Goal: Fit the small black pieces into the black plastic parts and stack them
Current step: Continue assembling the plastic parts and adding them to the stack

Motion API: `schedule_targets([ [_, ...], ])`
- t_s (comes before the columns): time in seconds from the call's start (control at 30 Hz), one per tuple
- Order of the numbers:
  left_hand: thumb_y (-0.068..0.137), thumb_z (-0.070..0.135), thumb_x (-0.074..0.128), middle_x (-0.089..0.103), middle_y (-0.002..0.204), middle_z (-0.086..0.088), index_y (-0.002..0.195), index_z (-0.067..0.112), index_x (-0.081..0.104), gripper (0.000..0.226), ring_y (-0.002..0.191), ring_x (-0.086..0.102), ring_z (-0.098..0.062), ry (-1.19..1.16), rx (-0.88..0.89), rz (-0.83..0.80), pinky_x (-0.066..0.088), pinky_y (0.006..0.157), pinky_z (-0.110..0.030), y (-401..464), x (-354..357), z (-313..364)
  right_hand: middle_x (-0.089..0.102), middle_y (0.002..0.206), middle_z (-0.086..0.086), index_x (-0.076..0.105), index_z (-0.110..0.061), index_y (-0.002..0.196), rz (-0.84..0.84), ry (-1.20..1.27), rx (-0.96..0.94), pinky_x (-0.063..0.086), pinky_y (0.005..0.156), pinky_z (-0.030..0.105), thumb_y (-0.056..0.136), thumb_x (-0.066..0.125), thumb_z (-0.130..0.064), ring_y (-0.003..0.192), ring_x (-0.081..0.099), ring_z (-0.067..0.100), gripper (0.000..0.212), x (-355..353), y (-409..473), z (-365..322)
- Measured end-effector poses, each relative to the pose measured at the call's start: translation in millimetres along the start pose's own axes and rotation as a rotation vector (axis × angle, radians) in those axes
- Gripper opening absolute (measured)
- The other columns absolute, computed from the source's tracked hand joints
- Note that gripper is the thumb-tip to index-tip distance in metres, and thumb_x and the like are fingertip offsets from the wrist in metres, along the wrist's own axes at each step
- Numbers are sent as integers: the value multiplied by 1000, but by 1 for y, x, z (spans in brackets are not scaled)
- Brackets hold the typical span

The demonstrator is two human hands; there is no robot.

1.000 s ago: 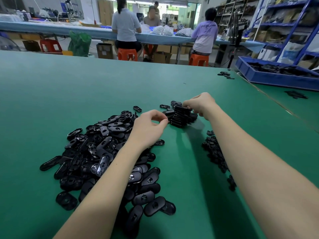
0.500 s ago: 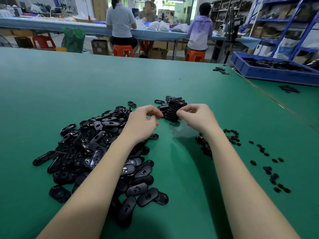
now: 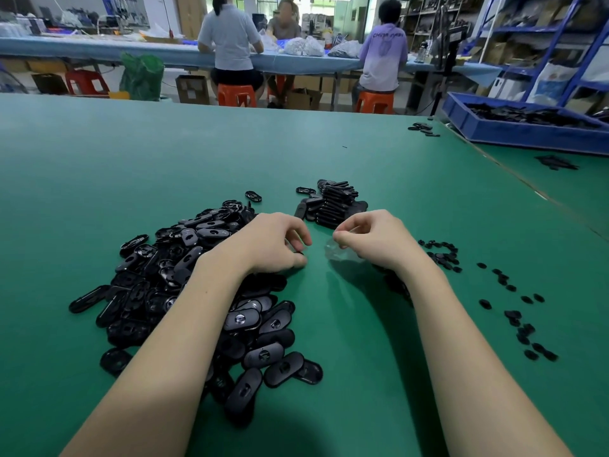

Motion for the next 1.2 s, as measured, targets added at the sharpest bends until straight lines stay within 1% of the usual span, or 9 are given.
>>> schedule_targets([
  [0.13,80,9,73,72,87,10,97,26,73,24,71,61,-2,19,9,9,47,78,-14,0,-1,0,76,77,-14,76,-31,81,-11,10,-7,52,66,22,85,69,-33,63,60,1,9,3,-1,-2],
  [0.27,83,8,68,72,87,10,94,26,75,22,72,65,-8,-67,54,123,47,73,-9,-1,-8,4,75,77,-15,76,-32,83,-31,48,-23,43,53,11,86,69,-33,52,57,-7,8,7,-5,-7],
  [0.37,88,4,62,73,96,4,96,27,76,28,73,64,-10,-407,9,237,47,66,-14,-1,-16,0,77,84,-10,74,-33,92,-28,147,-13,41,54,11,89,70,-31,52,61,-1,5,9,-7,-9],
  [0.47,90,-10,51,72,108,-12,95,16,74,35,86,66,-16,-795,-91,274,58,77,-22,1,-11,-5,78,89,-10,72,-30,99,-75,241,10,43,56,13,92,69,-31,54,62,2,7,14,-10,-11],
  [0.6,89,-19,48,66,101,-15,91,7,72,36,88,70,-19,-1066,-180,271,60,74,-20,3,1,-9,78,82,-10,76,-21,97,-88,328,-43,39,47,8,94,69,-25,50,53,-3,8,14,-14,-20],
  [0.77,90,-17,52,66,98,-13,92,7,72,31,87,71,-18,-1101,-193,279,60,78,-22,5,2,-11,77,78,-9,77,-21,93,-82,396,-44,37,46,10,90,75,-25,49,46,1,5,10,-14,-22],
  [0.97,93,-14,52,70,96,-14,94,5,72,28,87,72,-18,-1129,-167,190,60,79,-23,3,5,-4,65,71,-8,77,-23,87,-19,390,-38,36,46,10,90,74,-19,47,44,1,6,6,-12,-18],
  [1.07,91,-10,58,70,95,-10,97,8,74,25,84,70,-15,-1053,-139,157,59,75,-20,2,1,-4,62,79,-1,77,-25,87,3,426,-13,36,46,10,91,72,-18,49,44,3,10,4,-11,-16],
  [1.2,90,-9,62,74,89,-8,95,9,74,22,79,70,-12,-1011,-147,102,56,68,-18,1,4,-4,66,80,-3,77,-25,84,35,489,13,35,45,12,93,69,-17,57,44,11,15,1,-12,-13],
])
Point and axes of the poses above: each hand's wrist, its own y-axis towards the middle knuckle, its own x-axis out of the palm, z = x × y, the point moved 8 cm from there along y, towards the middle knuckle
